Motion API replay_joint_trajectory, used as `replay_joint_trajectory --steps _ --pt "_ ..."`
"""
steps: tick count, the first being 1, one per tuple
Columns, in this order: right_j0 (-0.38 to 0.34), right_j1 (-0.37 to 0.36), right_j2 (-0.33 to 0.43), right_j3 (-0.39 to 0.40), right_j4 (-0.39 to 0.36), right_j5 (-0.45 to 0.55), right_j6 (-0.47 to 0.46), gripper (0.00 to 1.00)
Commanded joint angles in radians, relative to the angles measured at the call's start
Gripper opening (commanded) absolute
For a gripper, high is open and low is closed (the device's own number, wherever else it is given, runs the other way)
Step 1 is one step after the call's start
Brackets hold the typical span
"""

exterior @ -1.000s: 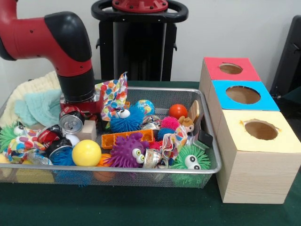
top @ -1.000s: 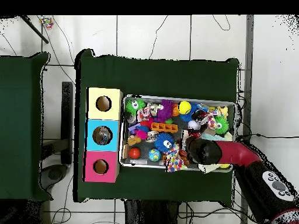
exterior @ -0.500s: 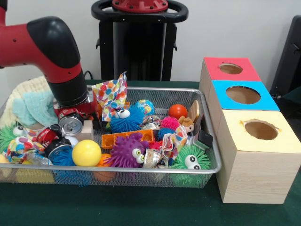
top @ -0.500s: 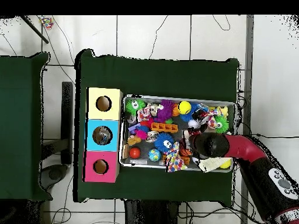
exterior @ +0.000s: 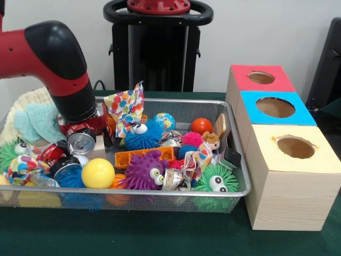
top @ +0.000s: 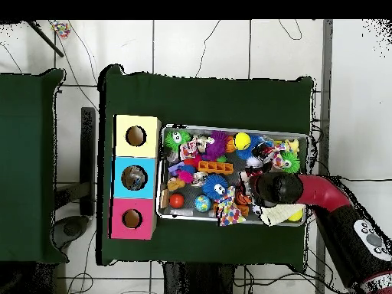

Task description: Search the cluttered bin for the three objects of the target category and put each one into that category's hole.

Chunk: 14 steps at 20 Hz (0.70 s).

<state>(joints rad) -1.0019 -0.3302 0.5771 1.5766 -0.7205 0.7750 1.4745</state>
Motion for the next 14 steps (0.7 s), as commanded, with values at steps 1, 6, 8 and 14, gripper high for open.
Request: replay_joint_trajectory --steps 1,6,8,14 --pt "-0.043 -0.010 -0.084 -0.221 -0.219 -0.104 -0.202 1.00" --pt "-0.020 0.000 -0.077 -0.206 -0.230 -0.148 -0.157 1.00" --pt "-0.010 0.021 -0.053 -0.227 -0.233 -0.152 -0.181 1.00" --pt "0.017 0.091 0.029 -0.308 -0.229 -0.154 -0.262 1.00"
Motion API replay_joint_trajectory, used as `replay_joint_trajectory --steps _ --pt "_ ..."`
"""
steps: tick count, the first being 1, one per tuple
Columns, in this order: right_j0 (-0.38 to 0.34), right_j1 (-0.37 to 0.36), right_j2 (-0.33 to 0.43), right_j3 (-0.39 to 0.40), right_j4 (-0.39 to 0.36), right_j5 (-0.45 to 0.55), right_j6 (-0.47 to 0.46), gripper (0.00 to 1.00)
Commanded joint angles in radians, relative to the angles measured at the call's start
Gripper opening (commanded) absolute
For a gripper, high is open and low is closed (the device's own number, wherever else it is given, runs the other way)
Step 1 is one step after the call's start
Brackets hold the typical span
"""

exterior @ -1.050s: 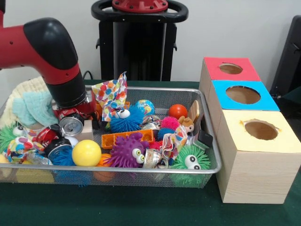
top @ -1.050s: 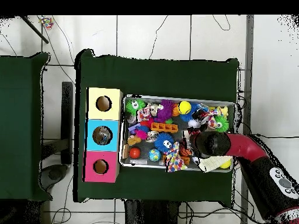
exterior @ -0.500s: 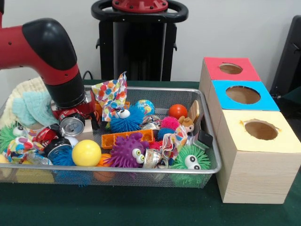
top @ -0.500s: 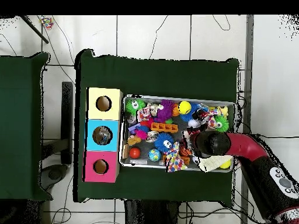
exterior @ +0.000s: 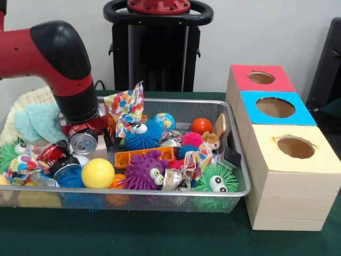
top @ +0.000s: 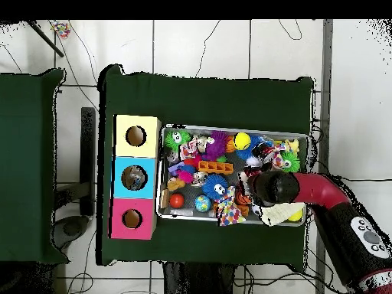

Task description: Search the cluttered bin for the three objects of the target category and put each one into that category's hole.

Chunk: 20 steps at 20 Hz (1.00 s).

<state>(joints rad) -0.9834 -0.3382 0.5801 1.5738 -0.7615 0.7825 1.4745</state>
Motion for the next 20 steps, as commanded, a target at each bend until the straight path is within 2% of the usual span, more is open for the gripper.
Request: replay_joint_trajectory --steps 1,4,8,11,13,20 --pt "0.003 0.110 0.036 -0.320 -0.185 -0.158 -0.271 1.00" --pt "0.026 0.127 0.050 -0.358 -0.181 -0.148 -0.243 1.00" --pt "0.060 0.128 0.031 -0.404 -0.181 -0.127 -0.150 1.00" --pt "0.094 0.121 -0.002 -0.425 -0.197 -0.129 -0.043 1.00" --pt "0.104 0.135 0.003 -0.442 -0.200 -0.134 -0.017 1.00" --pt "0.151 0.225 0.088 -0.585 -0.195 -0.053 -0.129 1.00"
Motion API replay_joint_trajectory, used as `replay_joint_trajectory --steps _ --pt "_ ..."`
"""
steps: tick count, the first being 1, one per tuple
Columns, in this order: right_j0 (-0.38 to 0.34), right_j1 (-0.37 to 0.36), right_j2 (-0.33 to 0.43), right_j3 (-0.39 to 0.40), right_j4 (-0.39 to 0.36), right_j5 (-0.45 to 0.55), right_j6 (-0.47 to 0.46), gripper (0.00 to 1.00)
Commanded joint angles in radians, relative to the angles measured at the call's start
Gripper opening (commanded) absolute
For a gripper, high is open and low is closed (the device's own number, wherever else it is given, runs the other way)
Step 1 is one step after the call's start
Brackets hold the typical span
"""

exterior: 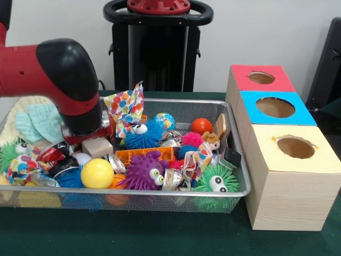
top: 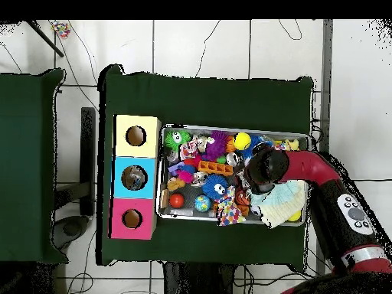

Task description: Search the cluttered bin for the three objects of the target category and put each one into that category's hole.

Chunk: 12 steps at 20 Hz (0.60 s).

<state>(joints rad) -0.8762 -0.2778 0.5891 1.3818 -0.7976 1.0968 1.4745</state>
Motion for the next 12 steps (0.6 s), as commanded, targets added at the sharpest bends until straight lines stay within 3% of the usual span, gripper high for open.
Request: replay_joint_trajectory --steps 1,6,12 --pt "0.051 0.182 0.090 -0.423 -0.156 -0.346 -0.149 1.00" --pt "0.091 0.210 0.107 -0.518 -0.196 -0.335 -0.126 1.00" --pt "0.081 0.287 0.222 -0.651 -0.201 -0.312 -0.300 1.00"
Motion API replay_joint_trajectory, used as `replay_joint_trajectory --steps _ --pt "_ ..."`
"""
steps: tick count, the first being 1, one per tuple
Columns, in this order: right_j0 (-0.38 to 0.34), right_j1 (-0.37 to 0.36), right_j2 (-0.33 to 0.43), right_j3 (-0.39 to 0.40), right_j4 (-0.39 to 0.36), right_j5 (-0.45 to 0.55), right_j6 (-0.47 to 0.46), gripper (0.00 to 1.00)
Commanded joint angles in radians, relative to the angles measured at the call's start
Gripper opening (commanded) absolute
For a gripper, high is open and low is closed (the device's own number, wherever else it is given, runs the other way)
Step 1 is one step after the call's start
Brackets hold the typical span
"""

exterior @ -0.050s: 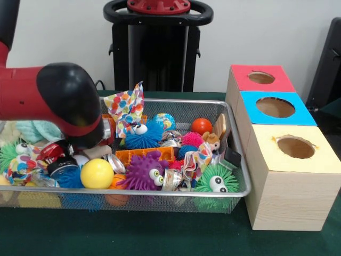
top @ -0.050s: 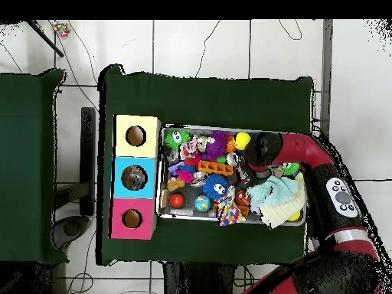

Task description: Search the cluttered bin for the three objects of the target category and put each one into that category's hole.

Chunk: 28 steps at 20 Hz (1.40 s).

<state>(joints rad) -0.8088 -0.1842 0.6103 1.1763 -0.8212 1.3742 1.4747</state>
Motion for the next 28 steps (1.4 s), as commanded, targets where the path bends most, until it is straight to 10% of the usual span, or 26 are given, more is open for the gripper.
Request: replay_joint_trajectory --steps 1,18,28 --pt "0.014 0.204 0.219 -0.469 -0.177 -0.574 -0.329 1.00" --pt "0.025 0.243 0.375 -0.677 -0.266 -0.404 -0.301 1.00" --pt "-0.017 0.065 0.226 -0.334 -0.219 -0.392 -0.017 1.00"
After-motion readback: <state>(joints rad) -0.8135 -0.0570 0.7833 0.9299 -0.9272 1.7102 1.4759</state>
